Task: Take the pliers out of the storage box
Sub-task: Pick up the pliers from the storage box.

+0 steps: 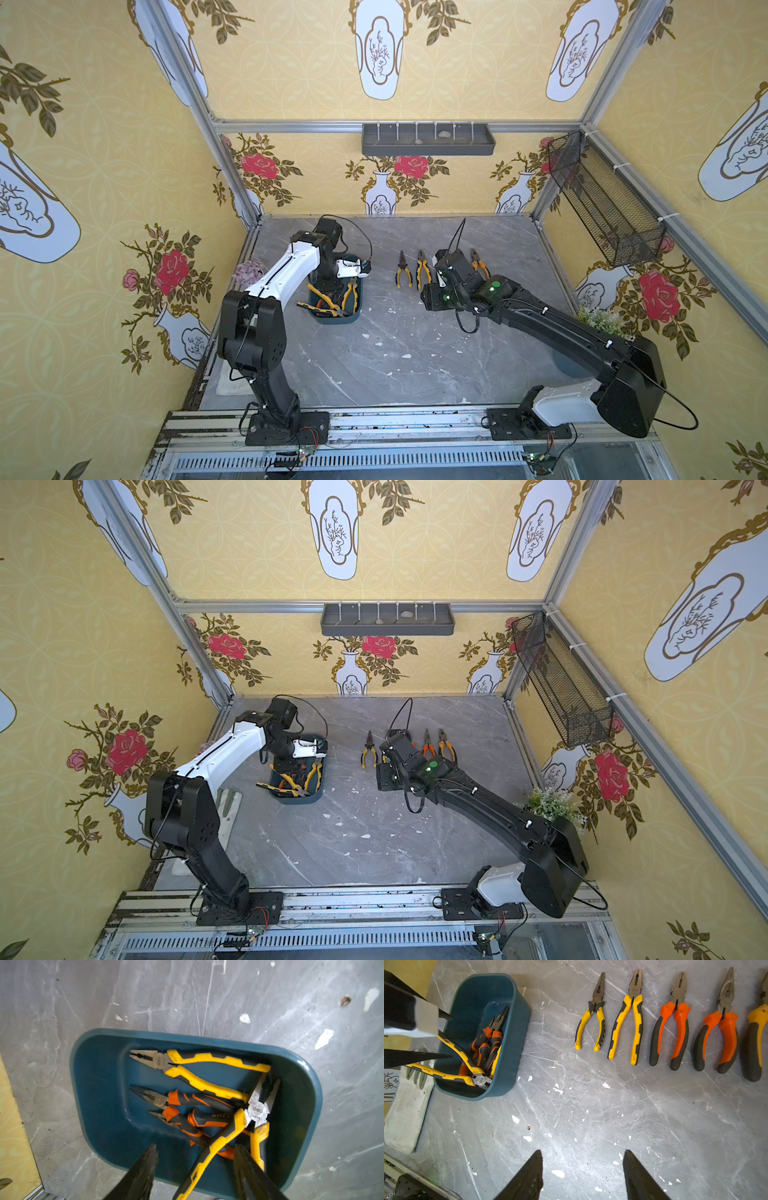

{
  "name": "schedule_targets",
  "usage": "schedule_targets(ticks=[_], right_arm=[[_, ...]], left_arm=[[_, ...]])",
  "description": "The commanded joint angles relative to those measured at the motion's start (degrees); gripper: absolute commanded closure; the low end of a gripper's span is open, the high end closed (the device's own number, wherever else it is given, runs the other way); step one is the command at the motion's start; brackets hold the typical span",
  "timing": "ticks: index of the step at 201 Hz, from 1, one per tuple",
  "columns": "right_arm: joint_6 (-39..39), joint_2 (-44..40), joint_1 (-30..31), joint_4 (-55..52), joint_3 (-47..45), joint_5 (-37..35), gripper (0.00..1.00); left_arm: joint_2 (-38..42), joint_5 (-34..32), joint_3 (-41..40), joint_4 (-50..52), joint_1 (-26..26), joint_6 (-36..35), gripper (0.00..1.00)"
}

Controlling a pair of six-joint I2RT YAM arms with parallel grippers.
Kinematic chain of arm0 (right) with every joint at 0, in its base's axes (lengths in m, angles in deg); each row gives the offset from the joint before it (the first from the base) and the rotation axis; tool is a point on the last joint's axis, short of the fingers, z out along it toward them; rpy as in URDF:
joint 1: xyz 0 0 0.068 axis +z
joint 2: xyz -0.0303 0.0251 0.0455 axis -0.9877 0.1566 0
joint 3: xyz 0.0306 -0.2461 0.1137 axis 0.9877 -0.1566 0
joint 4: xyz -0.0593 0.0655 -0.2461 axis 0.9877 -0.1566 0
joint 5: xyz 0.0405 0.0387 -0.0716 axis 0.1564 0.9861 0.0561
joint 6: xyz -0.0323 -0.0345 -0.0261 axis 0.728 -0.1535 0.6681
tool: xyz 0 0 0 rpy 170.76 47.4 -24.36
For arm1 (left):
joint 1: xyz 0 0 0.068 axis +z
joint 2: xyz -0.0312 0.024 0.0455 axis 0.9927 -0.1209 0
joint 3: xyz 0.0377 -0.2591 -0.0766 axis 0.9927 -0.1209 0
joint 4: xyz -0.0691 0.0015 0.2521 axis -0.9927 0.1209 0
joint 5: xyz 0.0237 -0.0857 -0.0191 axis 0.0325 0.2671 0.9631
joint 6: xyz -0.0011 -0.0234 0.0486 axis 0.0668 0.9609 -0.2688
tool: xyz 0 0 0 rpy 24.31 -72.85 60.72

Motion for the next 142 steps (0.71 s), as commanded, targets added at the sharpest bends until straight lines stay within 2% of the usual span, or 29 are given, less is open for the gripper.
schedule_targets(ticks=[1,16,32,53,87,128,142], right_arm=[[-0.62,0.25,0.50,-0.70,0.15,0.12,0.38],[-1.10,0.14,0.69,-0.50,-0.31,0.24,0.38],[-1.44,-0.16,0.81,-0.10,-0.79,0.57,0.38],[-1.76,-0.67,0.91,-0.13,-1.27,0.59,0.38],[-1.81,-1.26,1.01,-0.23,-2.19,0.27,0.38],[-1.99,-1.57,0.99,0.12,-3.18,0.03,0.38],[-1.90,-1.36,0.94,0.24,-3.23,-0.01,0.38]], left_arm=[[1.50,-7.48,-3.72,-2.15,0.16,-3.71,0.38],[2.37,-9.91,-5.98,-6.06,0.77,-4.29,0.37],[2.64,-8.59,-7.01,-6.17,1.10,-4.50,0.37],[1.47,-9.89,-7.53,-8.04,1.27,-3.62,0.39],[-1.03,-9.22,-5.55,-5.91,2.00,-1.66,0.44],[-1.82,-8.17,-5.64,-4.83,2.71,-0.70,0.44],[-1.74,-7.64,-5.63,-4.28,2.91,-0.45,0.49]])
